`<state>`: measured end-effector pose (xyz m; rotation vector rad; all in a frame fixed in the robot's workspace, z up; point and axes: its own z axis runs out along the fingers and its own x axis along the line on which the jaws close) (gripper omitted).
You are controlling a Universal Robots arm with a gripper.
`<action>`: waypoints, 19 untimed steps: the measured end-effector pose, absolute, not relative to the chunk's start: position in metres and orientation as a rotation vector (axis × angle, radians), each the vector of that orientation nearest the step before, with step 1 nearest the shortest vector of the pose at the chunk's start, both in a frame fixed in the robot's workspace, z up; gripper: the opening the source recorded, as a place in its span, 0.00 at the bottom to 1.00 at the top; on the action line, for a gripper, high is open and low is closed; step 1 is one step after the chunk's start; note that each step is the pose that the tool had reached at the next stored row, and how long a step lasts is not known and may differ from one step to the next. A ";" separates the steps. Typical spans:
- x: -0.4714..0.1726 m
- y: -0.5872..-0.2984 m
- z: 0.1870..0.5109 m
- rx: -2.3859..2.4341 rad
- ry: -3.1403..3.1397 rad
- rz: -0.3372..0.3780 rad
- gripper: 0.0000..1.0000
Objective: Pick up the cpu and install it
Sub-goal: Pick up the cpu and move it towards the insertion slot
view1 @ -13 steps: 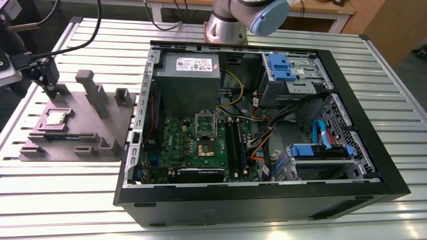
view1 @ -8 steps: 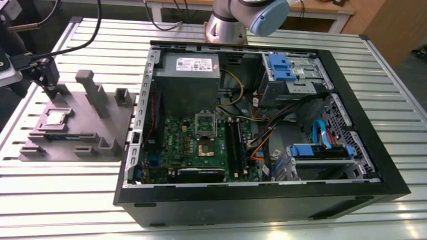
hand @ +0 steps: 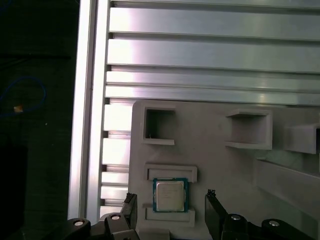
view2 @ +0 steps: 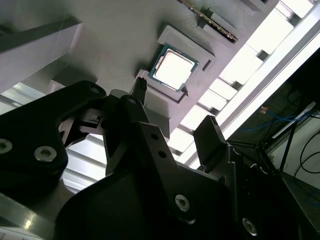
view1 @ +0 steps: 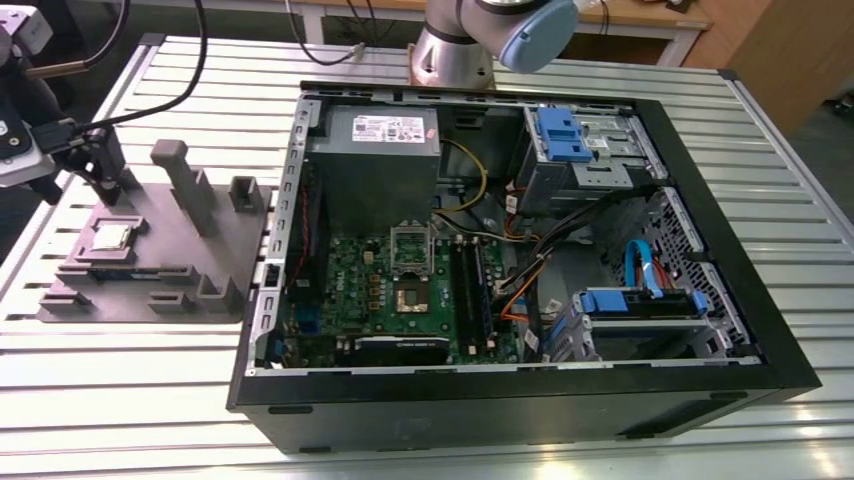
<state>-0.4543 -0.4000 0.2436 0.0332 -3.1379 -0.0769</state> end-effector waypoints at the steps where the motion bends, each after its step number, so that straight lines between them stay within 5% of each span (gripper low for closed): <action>1: -0.454 -0.400 0.243 0.033 -3.138 -0.077 0.65; 19: -0.454 -0.400 0.237 0.033 -3.138 -0.077 0.65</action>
